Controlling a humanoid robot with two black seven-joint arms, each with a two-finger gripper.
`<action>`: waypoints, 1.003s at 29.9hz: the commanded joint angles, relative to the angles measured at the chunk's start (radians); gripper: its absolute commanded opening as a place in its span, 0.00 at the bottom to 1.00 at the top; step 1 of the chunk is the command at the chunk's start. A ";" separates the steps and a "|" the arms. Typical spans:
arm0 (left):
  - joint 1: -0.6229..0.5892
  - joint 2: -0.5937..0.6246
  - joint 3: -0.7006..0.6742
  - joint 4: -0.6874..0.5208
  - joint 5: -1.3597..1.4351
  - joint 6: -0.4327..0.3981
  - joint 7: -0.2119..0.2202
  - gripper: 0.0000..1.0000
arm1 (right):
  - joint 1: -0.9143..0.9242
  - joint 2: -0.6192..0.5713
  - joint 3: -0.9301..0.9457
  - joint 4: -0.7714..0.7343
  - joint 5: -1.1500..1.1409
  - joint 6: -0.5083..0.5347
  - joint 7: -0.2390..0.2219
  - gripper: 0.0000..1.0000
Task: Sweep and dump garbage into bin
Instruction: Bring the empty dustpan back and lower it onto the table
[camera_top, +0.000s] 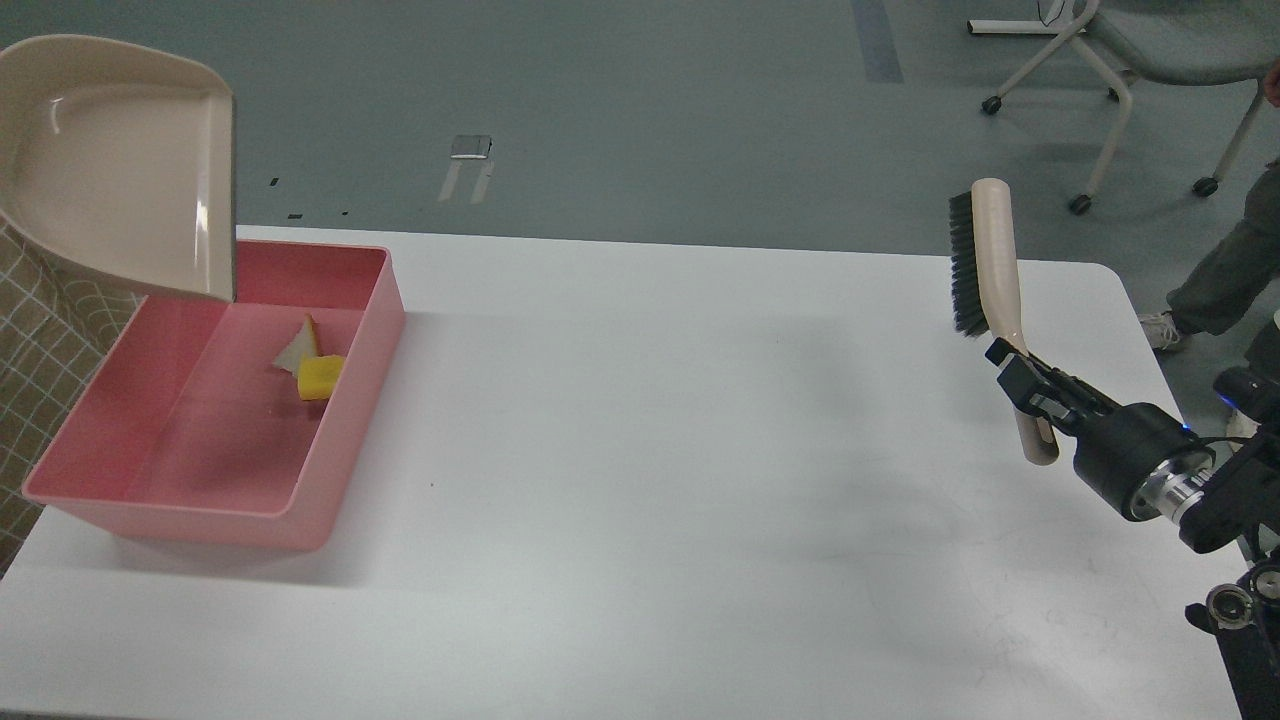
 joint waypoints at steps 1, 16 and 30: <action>0.024 -0.005 0.026 -0.069 -0.067 -0.051 0.000 0.16 | 0.002 0.001 0.000 0.006 0.000 0.000 0.000 0.04; -0.016 -0.361 0.094 -0.283 0.067 0.034 0.000 0.16 | -0.055 -0.031 -0.009 0.016 0.006 0.000 0.004 0.04; -0.183 -0.824 0.477 -0.198 0.303 0.326 0.084 0.16 | -0.158 -0.125 -0.026 0.019 0.066 0.000 0.034 0.04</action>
